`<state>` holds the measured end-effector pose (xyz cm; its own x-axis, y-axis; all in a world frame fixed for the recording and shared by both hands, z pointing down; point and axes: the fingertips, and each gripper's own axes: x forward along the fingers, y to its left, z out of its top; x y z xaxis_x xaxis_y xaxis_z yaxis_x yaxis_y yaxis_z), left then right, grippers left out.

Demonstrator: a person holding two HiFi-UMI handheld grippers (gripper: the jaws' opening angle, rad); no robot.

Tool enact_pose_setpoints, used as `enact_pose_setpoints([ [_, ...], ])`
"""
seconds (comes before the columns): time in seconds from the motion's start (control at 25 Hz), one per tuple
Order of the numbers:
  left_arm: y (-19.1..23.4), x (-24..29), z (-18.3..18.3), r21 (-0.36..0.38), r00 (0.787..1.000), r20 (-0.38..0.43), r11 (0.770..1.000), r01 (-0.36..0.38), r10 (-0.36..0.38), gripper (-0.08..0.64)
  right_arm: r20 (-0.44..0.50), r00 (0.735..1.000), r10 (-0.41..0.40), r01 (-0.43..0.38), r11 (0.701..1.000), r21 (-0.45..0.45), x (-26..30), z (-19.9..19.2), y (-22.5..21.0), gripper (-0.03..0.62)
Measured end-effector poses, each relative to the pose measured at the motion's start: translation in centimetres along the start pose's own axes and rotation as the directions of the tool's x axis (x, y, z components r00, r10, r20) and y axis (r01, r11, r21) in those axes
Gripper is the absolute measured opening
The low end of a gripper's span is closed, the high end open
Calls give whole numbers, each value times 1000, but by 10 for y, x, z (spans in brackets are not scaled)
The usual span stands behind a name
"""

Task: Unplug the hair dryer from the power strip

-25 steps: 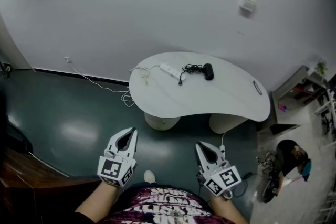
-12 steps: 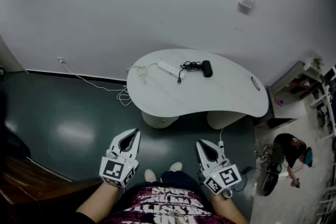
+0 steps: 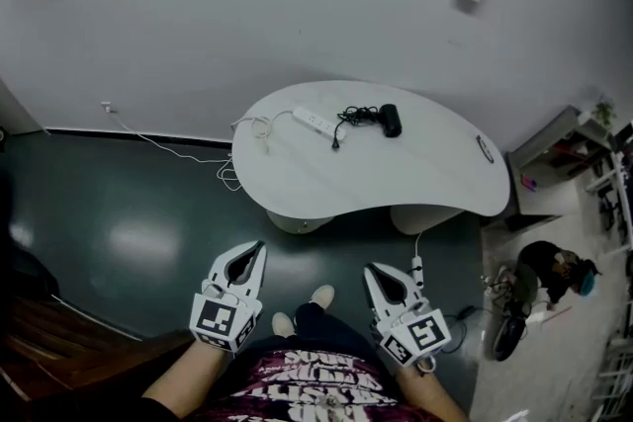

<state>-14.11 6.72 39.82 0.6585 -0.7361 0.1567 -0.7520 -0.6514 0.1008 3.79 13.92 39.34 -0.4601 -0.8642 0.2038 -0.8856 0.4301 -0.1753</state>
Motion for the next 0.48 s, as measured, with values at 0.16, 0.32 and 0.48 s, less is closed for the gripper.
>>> enact_pose_setpoints([
  [0.16,1,21,-2,2,1000,-20,1000,7,-7,17,-10,1000,-9,9,1000,21,9,-6,-19,35],
  [0.32,4,52,13,29,1000,-21,1000,7,-7,17,1,1000,5,-5,1000,30,22,4,-46,35],
  [0.48,8,83,29,55,1000,-15,998,-8,9,17,14,999,41,-41,998,37,45,15,-69,35],
])
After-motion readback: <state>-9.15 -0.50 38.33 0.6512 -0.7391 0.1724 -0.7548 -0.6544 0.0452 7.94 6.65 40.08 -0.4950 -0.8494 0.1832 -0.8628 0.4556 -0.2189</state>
